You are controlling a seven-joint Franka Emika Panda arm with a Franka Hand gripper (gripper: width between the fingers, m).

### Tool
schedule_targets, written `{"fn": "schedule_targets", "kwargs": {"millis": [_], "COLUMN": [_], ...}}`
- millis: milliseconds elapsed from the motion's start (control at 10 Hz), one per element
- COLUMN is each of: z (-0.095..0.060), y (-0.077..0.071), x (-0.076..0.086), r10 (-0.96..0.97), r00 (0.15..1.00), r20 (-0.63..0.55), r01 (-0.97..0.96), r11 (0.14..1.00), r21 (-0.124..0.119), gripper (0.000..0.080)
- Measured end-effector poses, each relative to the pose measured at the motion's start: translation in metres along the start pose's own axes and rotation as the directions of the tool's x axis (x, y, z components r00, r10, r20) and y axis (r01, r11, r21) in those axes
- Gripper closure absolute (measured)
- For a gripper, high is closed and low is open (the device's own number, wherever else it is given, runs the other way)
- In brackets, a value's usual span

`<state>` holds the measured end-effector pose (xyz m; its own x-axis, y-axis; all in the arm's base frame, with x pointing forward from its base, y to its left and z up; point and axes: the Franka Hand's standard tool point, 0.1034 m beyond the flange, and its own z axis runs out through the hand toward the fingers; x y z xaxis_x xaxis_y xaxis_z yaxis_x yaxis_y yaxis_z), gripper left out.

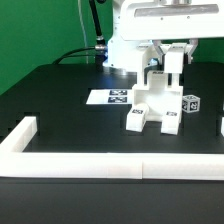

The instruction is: Assemble chair

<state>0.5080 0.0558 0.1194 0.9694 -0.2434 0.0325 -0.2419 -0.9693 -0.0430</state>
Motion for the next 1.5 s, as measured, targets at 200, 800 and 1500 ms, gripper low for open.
{"fn": "schedule_targets", "kwargs": {"millis": [200,800,1500], "z": [0.000,0.017,0.045], "y": [0.000,0.003,0.010], "x": [0.000,-0.001,0.005], "r10": [0.000,-0.028,-0.087], "r00": [1.000,0.999,0.996], "r20": [0.000,0.020,0.036], "r01": [0.000,0.028,0.088], "r11": [1.000,0.999,0.995], "r21": [0.000,-0.020,-0.047], "gripper": [0.0511,0.0511,0.0511]}}
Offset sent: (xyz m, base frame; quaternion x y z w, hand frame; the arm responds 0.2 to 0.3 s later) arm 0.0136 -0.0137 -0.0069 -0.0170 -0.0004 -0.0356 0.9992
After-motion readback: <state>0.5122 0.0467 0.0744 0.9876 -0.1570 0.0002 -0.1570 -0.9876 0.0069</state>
